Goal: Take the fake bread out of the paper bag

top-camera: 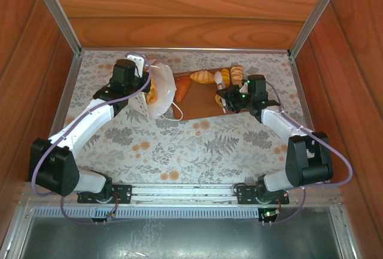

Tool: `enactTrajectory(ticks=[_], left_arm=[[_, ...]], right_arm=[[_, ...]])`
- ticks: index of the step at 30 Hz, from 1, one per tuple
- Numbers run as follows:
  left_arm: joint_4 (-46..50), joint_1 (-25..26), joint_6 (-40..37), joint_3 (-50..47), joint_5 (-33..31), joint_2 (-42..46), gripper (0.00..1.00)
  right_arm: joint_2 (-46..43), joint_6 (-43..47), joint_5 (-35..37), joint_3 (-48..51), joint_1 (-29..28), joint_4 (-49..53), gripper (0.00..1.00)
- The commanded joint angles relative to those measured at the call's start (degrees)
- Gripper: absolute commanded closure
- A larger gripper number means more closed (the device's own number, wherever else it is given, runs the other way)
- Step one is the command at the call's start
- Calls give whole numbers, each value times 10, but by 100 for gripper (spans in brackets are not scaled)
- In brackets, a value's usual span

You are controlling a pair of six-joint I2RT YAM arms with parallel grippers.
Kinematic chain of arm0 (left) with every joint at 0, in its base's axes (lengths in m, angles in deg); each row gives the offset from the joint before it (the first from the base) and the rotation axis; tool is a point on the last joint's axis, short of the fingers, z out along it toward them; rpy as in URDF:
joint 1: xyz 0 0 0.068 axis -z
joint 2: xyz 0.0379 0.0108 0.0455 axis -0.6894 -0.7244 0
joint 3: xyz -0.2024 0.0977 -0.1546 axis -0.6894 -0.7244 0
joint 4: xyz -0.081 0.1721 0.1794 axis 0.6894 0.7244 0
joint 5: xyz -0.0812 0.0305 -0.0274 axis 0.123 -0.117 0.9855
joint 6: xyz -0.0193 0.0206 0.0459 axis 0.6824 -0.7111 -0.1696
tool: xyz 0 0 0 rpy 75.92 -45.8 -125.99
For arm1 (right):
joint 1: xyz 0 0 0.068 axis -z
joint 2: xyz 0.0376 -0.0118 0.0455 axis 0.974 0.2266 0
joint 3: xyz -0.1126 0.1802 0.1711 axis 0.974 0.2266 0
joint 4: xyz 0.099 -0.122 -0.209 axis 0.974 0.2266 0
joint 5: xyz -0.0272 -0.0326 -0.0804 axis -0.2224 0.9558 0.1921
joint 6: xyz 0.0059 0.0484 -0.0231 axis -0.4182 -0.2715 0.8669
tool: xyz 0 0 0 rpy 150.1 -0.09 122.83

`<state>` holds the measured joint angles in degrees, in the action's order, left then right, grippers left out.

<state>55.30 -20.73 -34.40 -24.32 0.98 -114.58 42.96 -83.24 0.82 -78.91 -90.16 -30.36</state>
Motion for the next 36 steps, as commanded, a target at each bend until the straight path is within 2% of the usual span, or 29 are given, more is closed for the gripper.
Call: enactTrajectory(ticks=[1, 15, 36], left_arm=[[-16, 0, 13, -6, 13, 5, 100], [-12, 0, 14, -13, 5, 10, 100], [-10, 0, 11, -14, 0, 11, 100]], right_arm=[[20, 33, -16, -34, 17, 14, 56], [141, 91, -77, -157, 55, 68, 59], [189, 144, -82, -248, 68, 156, 59]])
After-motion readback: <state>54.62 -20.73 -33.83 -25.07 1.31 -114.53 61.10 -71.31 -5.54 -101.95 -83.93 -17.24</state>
